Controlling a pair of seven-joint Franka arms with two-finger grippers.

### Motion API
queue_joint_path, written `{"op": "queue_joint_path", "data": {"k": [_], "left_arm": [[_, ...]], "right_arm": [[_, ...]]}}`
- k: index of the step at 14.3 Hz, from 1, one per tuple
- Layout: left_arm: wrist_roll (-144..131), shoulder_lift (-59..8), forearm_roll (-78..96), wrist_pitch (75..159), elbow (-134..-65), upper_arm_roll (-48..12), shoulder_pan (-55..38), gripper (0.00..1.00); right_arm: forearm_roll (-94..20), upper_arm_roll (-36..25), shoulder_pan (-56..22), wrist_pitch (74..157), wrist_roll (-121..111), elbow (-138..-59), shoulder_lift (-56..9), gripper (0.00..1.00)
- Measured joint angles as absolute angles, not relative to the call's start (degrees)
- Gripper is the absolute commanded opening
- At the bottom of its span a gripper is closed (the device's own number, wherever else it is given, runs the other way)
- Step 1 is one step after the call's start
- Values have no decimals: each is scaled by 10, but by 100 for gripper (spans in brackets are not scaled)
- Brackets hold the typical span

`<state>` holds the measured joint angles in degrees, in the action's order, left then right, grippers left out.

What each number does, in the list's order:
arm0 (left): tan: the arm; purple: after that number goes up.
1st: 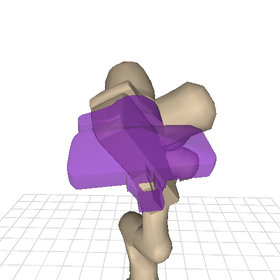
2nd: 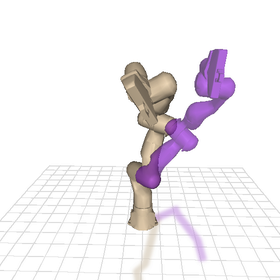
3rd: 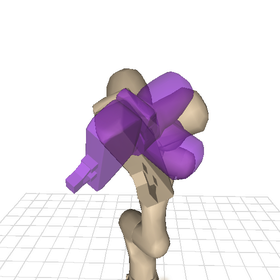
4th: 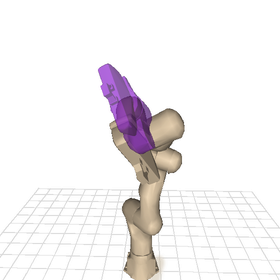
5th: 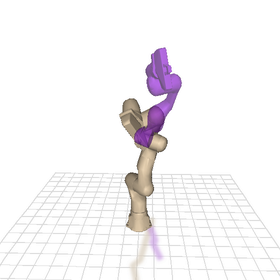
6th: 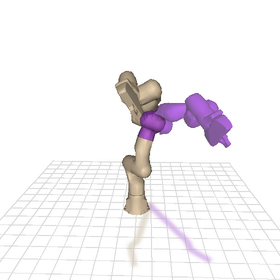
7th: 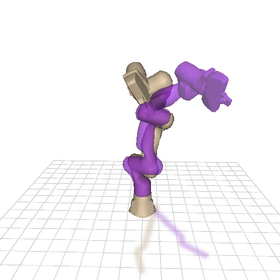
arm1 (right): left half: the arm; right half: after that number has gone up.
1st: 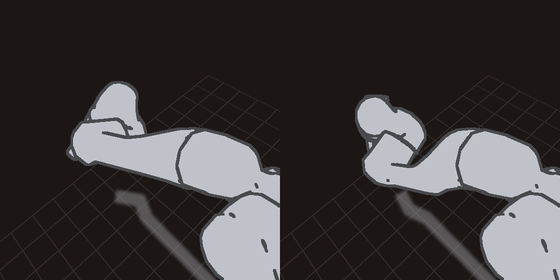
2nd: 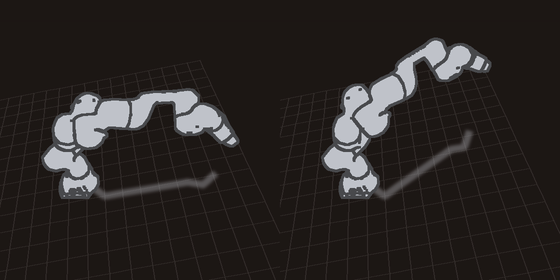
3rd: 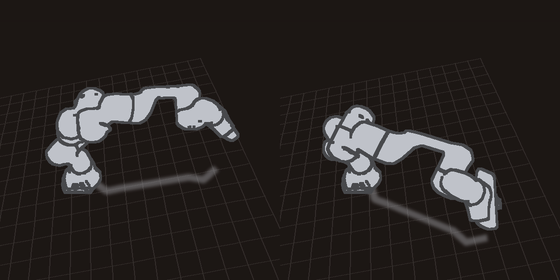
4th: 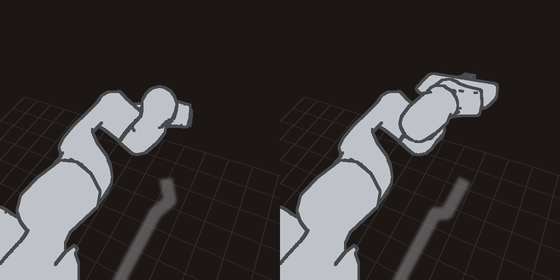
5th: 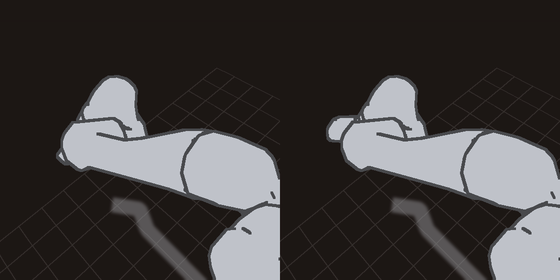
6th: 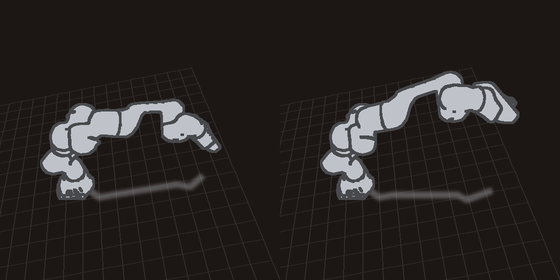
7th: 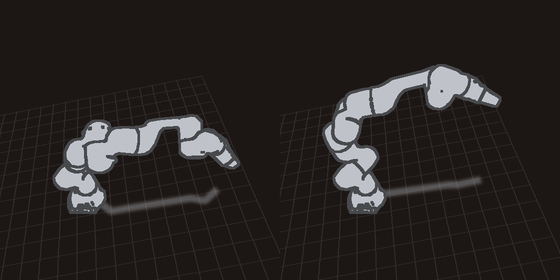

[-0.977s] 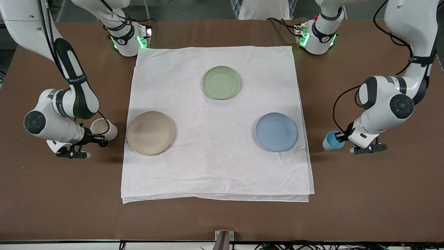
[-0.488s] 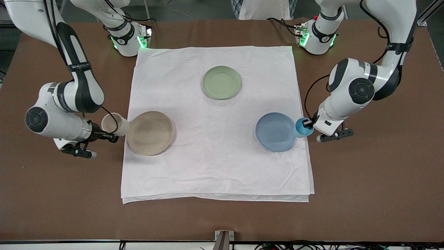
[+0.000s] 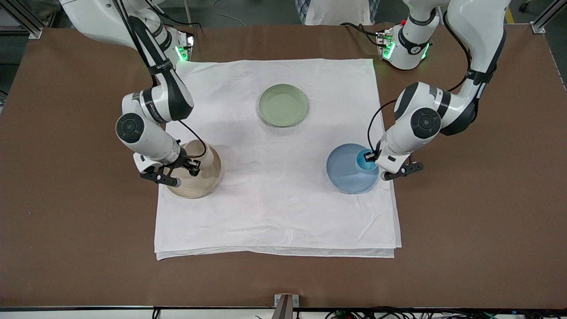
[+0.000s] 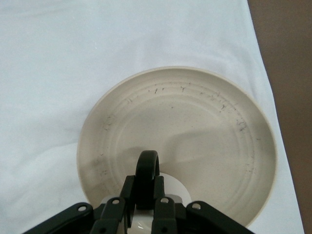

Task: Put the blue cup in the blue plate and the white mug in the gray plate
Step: 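Carry the cup onto the blue plate while the right gripper carries the mug, then open both grippers and lift them away from the plates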

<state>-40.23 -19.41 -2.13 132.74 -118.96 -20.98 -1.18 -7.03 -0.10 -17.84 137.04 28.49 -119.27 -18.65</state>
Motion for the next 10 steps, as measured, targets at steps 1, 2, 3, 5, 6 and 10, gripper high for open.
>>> {"op": "queue_joint_path", "data": {"k": [1, 2, 3, 5, 6, 10], "left_arm": [[-406, -202, -21, 1341, -1192, -210, -13, 6], [-407, -210, -21, 1352, -1194, -210, -15, 22], [-409, -217, -21, 1359, -1194, -210, -16, 56], [-418, -224, -21, 1366, -1194, -210, -17, 100], [-421, -224, -21, 1368, -1191, -209, -17, 100], [-422, -202, -21, 1322, -1136, -207, -12, 100]], "right_arm": [[-70, -4, -176, 1370, 283, -1192, -187, 100], [-70, -7, -174, 1370, 281, -1190, -187, 100], [-70, -9, -171, 1370, 279, -1187, -187, 100], [-70, -14, -170, 1349, 276, -1166, -186, 100], [-70, -17, -167, 1306, 265, -1142, -185, 100], [-62, -28, -87, 1051, 107, -979, -173, 100]]}}
